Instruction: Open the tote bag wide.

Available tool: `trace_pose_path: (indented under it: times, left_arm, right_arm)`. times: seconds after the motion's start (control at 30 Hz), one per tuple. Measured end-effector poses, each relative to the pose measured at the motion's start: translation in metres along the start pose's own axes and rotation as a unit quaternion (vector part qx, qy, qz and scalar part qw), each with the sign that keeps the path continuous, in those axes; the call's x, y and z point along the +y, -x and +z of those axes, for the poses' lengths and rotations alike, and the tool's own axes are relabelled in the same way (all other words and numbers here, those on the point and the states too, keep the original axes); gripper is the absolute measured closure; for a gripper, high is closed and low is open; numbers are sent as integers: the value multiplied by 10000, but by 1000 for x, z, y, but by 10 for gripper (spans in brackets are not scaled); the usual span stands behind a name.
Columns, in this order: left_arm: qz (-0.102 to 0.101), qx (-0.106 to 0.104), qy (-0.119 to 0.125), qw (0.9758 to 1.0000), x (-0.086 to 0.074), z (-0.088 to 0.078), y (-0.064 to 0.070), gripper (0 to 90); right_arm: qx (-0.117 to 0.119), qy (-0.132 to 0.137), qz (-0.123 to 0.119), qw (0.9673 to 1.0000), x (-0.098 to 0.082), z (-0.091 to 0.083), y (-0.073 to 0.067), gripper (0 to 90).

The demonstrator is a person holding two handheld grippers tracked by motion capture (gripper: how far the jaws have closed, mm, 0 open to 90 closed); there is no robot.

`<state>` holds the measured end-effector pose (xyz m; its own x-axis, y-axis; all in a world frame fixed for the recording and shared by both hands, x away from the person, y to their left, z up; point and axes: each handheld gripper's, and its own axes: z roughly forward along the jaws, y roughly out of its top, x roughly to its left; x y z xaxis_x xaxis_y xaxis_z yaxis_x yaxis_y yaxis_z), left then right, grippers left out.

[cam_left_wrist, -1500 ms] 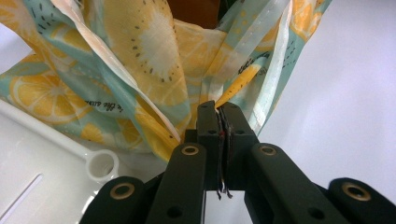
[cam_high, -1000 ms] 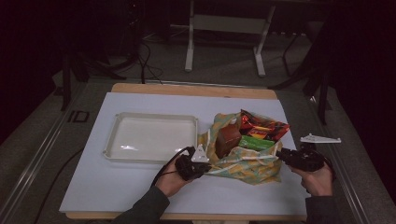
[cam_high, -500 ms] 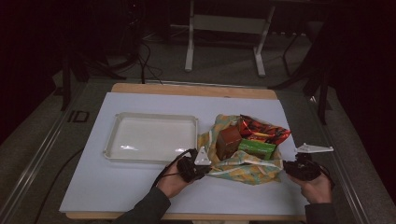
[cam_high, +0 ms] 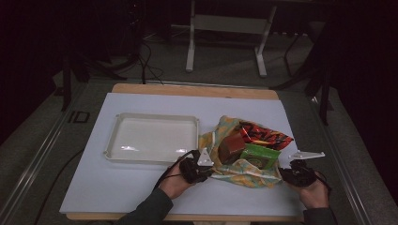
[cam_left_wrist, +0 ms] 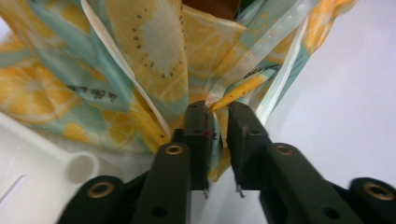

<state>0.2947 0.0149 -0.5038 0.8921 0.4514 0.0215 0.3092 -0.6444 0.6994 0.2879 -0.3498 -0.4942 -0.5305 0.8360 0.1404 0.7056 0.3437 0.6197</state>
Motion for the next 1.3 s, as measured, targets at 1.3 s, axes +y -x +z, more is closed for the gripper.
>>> trace_pose_path:
  times: [1.3]
  left_arm:
    - [-365, 157, 1212, 9918, 56, -45, -47, 516]
  right_arm:
    - [30, 123, -311, 9994, 7, -9, -12, 900]
